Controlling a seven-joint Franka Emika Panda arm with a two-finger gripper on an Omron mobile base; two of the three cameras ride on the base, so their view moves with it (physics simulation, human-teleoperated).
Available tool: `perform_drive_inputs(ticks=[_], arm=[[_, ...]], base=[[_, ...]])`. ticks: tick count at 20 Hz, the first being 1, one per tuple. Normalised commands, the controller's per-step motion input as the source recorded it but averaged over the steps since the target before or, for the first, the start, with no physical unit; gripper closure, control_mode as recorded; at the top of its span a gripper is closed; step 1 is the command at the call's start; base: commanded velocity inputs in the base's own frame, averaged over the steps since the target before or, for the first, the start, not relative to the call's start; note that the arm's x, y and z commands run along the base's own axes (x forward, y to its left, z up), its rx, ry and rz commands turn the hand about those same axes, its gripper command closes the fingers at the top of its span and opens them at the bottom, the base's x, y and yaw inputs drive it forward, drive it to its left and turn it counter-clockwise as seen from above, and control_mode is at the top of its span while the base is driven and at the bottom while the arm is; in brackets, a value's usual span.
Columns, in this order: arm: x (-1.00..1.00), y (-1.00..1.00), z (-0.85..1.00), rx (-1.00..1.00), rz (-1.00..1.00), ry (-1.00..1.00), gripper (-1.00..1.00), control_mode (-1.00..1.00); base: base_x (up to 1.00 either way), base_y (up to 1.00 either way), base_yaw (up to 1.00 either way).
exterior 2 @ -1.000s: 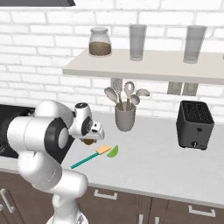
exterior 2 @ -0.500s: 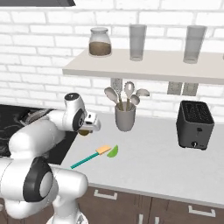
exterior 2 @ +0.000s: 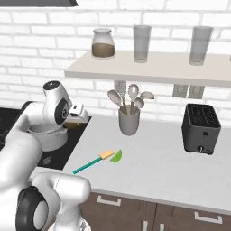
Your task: Put the avocado and lemon wedge in the pot. Retrieve the spatula and lightly stir the vegetables in the pot.
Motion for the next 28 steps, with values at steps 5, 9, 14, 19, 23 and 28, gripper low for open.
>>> perform_drive_inputs(ticks=[5,9,14,19,23,28], arm=[[-0.03,0.95,0.33,-0.07,0.02,0.00,1.00,-1.00],[0.02,0.90,0.00,-0.09,0.04,0.04,1.00,-1.00],[0.14,0.68,-0.20,-0.02,0.01,0.06,1.00,-1.00],[0.37,0.30,-0.41,0.00,0.00,0.07,1.00,-1.00],[0.39,0.06,-0.50,0.00,0.00,0.05,1.00,-1.00],[0.22,0.04,-0.53,0.00,0.00,0.02,1.00,-1.00]], base=[[0.00,0.00,0.00],[0.00,0.00,0.00],[0.00,0.00,0.00],[0.00,0.00,0.00],[0.00,0.00,0.00],[0.00,0.00,0.00]])
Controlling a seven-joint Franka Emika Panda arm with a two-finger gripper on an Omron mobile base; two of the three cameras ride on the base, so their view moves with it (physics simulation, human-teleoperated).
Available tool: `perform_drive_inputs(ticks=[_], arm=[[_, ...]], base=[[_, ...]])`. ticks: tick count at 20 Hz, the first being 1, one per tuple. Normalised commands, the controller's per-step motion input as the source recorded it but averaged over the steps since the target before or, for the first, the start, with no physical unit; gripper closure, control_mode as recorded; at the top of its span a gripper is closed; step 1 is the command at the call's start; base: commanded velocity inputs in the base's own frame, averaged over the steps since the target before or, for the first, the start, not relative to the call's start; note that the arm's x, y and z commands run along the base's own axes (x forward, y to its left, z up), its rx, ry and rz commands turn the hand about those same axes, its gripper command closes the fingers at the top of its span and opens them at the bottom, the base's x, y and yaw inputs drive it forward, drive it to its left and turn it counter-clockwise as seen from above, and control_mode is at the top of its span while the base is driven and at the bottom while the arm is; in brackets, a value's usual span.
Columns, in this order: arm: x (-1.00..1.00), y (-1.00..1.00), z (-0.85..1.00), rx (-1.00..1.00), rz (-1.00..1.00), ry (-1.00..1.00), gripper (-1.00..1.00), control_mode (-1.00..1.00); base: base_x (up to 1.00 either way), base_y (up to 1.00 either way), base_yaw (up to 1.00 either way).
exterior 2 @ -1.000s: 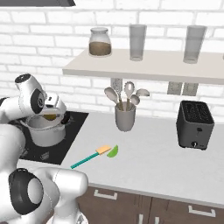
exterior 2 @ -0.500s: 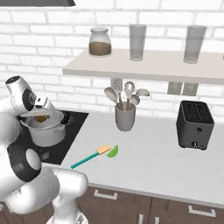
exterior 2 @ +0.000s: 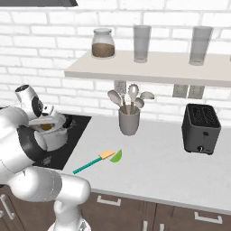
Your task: Put the avocado and lemon wedge in the pot. Retrieve the spatula and lightly stir the vegetables in the pot.
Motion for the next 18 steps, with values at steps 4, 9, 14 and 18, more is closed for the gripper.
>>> perform_drive_inputs(ticks=[4,9,14,18], arm=[[0.05,0.09,-0.34,0.00,0.00,0.00,1.00,-1.00],[0.00,0.00,-0.02,0.00,-0.01,0.00,-1.00,-1.00],[0.00,0.00,0.04,0.00,-0.01,0.00,-1.00,-1.00],[0.00,0.00,0.18,0.00,0.00,0.00,-1.00,-1.00]], base=[[0.00,0.00,0.00],[0.00,0.00,0.00],[0.00,0.00,0.00],[0.00,0.00,0.00]])
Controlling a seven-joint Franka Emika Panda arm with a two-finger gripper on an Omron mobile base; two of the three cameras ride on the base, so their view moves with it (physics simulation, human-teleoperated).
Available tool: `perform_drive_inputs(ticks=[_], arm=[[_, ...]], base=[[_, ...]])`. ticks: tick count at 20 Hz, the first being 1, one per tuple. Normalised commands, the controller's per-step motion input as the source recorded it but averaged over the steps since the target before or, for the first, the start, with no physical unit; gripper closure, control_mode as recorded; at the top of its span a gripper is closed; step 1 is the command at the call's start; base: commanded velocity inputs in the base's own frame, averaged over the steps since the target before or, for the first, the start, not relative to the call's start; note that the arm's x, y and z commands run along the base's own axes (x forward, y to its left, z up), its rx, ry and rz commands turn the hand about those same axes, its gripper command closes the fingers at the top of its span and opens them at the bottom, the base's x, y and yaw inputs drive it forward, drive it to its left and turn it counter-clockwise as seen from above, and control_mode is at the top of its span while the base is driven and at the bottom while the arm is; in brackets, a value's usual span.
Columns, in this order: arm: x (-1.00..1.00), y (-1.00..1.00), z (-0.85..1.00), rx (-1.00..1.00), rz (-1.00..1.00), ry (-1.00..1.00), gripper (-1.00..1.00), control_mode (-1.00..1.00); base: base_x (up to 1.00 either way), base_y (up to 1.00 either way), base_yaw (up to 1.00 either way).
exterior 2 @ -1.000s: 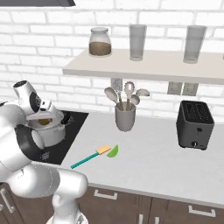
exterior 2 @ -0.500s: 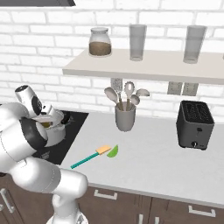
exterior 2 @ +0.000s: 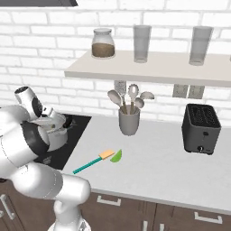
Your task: Put the avocado and lemon wedge in the pot. Retrieve the spatula and lightly stir the vegetables in the pot.
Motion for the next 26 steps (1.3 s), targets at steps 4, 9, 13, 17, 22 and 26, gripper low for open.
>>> perform_drive_inputs(ticks=[4,9,13,17,22,26], arm=[[-0.43,-0.05,0.76,0.00,-0.02,-0.11,-1.00,-1.00],[-0.71,-0.63,0.95,0.05,-0.18,-0.13,-1.00,-1.00],[-0.26,-1.00,0.47,0.08,-0.36,0.00,-1.00,-1.00],[-0.03,-1.00,0.03,0.08,-0.37,0.08,-1.00,-1.00],[0.00,-1.00,-0.23,0.02,-0.32,0.14,-1.00,-1.00],[0.00,-1.00,-0.40,0.03,-0.24,0.13,-1.00,-1.00]], base=[[0.00,0.00,0.00],[0.00,0.00,0.00],[0.00,0.00,0.00],[0.00,0.00,0.00],[0.00,0.00,0.00],[0.00,0.00,0.00]])
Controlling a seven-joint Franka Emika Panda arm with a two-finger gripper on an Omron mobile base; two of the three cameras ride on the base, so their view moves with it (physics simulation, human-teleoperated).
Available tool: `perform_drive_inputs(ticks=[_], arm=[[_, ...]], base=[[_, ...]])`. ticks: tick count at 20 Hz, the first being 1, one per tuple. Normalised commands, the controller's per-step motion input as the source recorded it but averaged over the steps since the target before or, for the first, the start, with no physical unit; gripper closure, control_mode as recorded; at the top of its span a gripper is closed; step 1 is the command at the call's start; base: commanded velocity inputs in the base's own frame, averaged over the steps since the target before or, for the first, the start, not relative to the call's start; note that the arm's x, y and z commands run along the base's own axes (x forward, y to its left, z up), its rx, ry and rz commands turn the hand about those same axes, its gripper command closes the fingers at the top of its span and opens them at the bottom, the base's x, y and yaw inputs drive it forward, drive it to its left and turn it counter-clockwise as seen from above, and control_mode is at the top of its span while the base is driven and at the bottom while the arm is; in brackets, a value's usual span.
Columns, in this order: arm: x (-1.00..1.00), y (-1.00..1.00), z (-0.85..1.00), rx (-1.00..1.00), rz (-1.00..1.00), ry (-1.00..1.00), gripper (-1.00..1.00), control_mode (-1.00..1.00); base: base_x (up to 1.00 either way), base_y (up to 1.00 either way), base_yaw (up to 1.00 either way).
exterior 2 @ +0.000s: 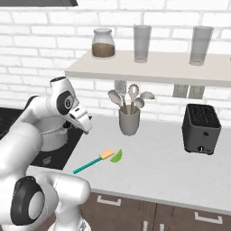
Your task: Put the avocado and lemon wedge in the pot. Retrieve the spatula and lightly stir the vegetables in the pot.
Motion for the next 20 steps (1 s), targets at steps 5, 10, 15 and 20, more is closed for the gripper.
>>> perform_drive_inputs(ticks=[5,10,15,20], arm=[[0.00,-0.99,-0.52,0.05,-0.15,0.05,-1.00,-1.00],[0.00,-0.63,-0.61,0.04,-0.04,0.00,-1.00,-1.00],[0.01,-0.28,-0.58,0.02,0.00,0.00,-1.00,-1.00],[0.12,-0.29,-0.50,0.00,0.00,0.00,-1.00,-1.00]], base=[[0.00,0.00,0.00],[0.00,0.00,0.00],[0.00,0.00,0.00],[0.00,0.00,0.00]])
